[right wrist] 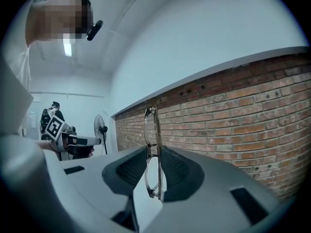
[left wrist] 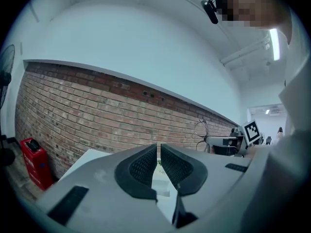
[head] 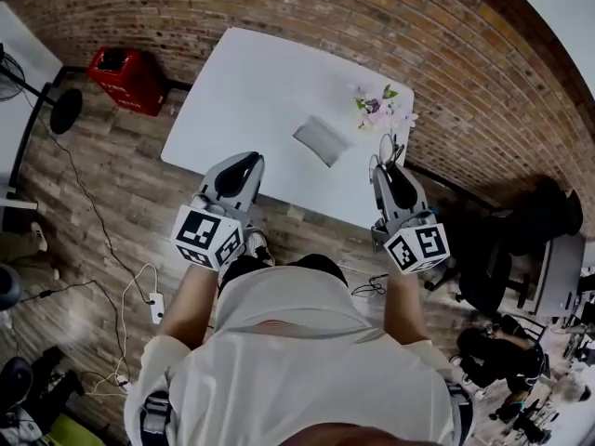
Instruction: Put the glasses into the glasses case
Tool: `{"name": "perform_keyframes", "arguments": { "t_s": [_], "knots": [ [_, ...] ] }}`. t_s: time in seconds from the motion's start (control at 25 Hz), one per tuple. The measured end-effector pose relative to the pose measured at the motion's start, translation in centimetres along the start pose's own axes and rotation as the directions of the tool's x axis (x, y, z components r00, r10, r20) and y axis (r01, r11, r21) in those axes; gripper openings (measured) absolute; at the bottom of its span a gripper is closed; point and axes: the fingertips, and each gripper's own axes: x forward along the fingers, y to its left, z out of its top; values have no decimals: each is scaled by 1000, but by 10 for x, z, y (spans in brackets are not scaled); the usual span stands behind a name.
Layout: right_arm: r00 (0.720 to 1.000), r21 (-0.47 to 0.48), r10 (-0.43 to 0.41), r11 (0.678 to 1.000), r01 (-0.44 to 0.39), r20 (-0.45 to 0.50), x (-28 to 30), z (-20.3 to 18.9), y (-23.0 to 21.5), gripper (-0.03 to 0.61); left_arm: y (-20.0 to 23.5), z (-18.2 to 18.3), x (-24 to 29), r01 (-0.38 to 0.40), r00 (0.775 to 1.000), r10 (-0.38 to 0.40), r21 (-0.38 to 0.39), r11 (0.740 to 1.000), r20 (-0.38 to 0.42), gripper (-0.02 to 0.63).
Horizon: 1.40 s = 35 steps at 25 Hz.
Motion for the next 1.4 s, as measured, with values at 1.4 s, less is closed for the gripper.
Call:
{"name": "perform_keyframes", "arguments": {
  "t_s": [1.4],
  "knots": [
    [391,379,532,833,-404,-751,187,-269,-43,150,47,-44,56,-407,910,393,-113,906,-130,34]
  ]
}}
